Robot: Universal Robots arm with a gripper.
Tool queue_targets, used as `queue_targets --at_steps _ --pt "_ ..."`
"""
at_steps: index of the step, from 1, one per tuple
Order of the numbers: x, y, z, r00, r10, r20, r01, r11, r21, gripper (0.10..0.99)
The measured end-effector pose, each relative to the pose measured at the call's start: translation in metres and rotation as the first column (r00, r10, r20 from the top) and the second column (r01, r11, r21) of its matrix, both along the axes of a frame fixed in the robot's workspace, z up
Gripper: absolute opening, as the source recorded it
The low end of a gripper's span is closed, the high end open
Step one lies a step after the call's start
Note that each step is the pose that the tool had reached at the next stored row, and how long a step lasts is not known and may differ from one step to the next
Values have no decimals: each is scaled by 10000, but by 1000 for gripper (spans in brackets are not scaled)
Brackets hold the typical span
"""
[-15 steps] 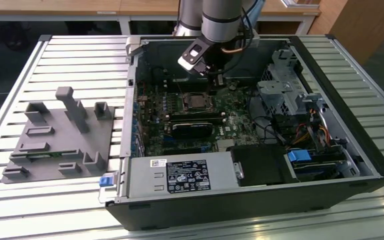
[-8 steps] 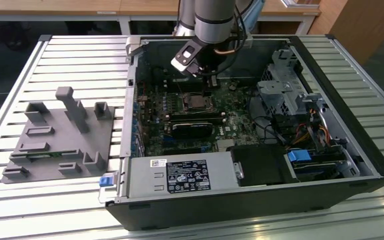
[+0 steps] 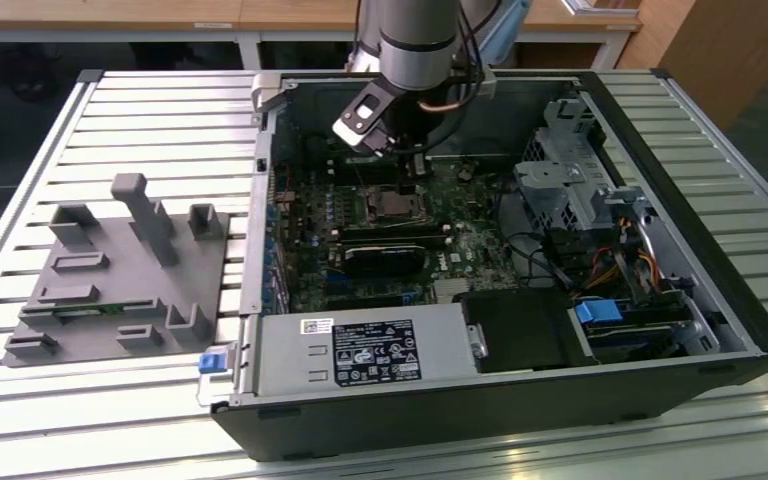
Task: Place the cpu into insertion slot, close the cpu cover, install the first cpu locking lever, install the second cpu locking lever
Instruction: 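Close the cpu cover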
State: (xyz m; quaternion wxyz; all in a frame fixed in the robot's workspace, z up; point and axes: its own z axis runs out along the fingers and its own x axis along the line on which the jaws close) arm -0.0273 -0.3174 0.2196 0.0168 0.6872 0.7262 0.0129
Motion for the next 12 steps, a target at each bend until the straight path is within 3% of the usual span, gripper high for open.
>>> queue_targets --at_steps 5,12 --pt "-107 0 -14 10000 -1 1 1 10000 4 110" --pt "-154 0 -20 10000 1 -52 -1 10000 21 110"
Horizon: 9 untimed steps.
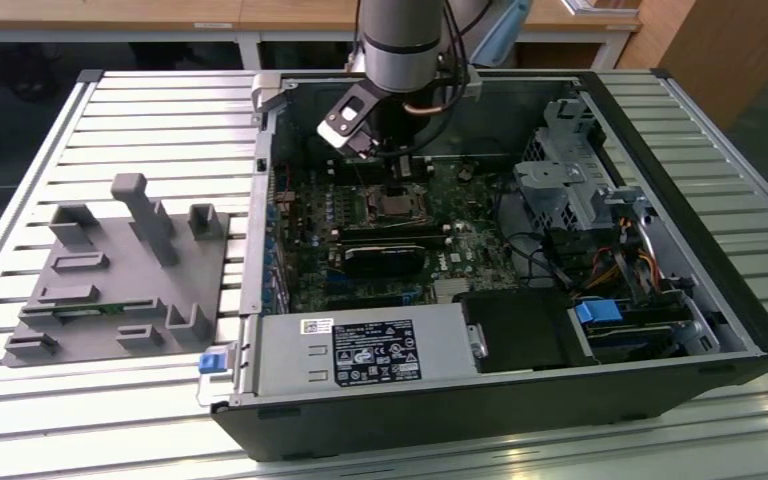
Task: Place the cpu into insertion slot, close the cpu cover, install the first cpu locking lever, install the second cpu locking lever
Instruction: 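Close the cpu cover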
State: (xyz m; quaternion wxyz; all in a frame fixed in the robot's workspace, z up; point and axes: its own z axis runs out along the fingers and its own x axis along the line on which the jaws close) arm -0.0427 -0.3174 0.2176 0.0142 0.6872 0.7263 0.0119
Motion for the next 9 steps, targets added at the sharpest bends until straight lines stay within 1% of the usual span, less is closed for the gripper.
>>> queue_targets --at_steps 5,9 --pt "-77 0 -24 10000 -1 -1 1 10000 0 110" --pt "-113 0 -61 10000 0 -4 0 10000 0 110"
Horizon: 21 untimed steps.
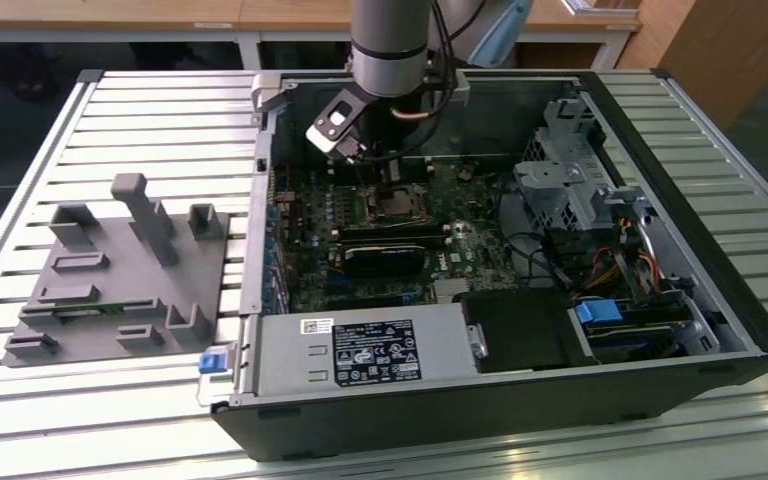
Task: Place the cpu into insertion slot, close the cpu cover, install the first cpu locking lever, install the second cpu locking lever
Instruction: 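Close the cpu cover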
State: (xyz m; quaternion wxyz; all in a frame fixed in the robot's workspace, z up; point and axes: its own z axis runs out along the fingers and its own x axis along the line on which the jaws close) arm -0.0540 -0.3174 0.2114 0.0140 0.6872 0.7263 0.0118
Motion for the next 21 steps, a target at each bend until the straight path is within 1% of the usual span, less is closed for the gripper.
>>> queue_targets --at_steps 6,13,18,21 --pt "-14 0 -57 10000 1 -3 -1 10000 -1 110" --pt "-13 0 -95 10000 -1 -4 1 10000 -2 110" --pt "47 0 -101 10000 -1 -3 1 10000 0 110" --pt "56 0 -98 10000 -1 7 1 10000 9 110"
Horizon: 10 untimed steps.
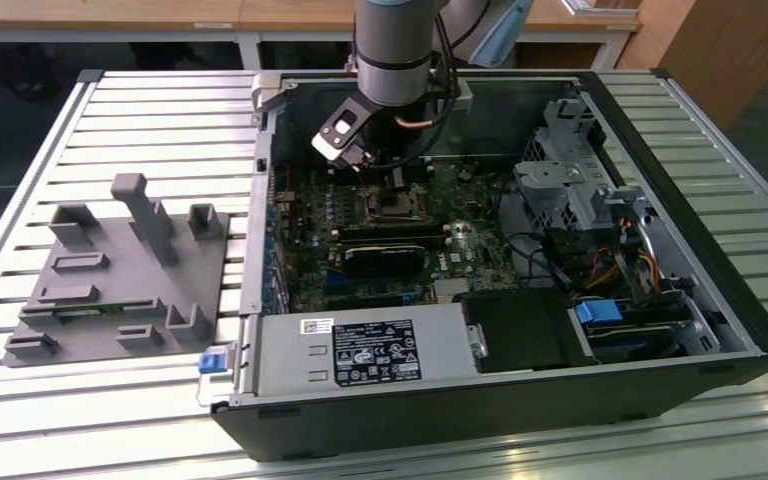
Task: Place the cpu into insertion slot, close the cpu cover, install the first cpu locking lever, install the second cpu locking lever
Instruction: 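Close the cpu cover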
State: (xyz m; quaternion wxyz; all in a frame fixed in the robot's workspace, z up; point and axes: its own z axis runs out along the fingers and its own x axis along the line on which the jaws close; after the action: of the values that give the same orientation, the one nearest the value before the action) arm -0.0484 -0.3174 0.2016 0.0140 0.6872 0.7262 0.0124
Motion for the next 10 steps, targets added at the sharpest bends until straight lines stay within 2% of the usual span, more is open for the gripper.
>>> queue_targets --at_steps 2,3,5,7,10 --pt "0 0 17 10000 0 29 0 10000 4 110" --pt "-4 0 22 10000 0 61 0 10000 4 110" --pt "-35 0 23 9998 2 174 -2 10000 6 110" --pt "-77 -1 23 9997 1 252 -1 10000 5 110" --pt "-91 0 10 9996 1 267 -1 10000 7 110"
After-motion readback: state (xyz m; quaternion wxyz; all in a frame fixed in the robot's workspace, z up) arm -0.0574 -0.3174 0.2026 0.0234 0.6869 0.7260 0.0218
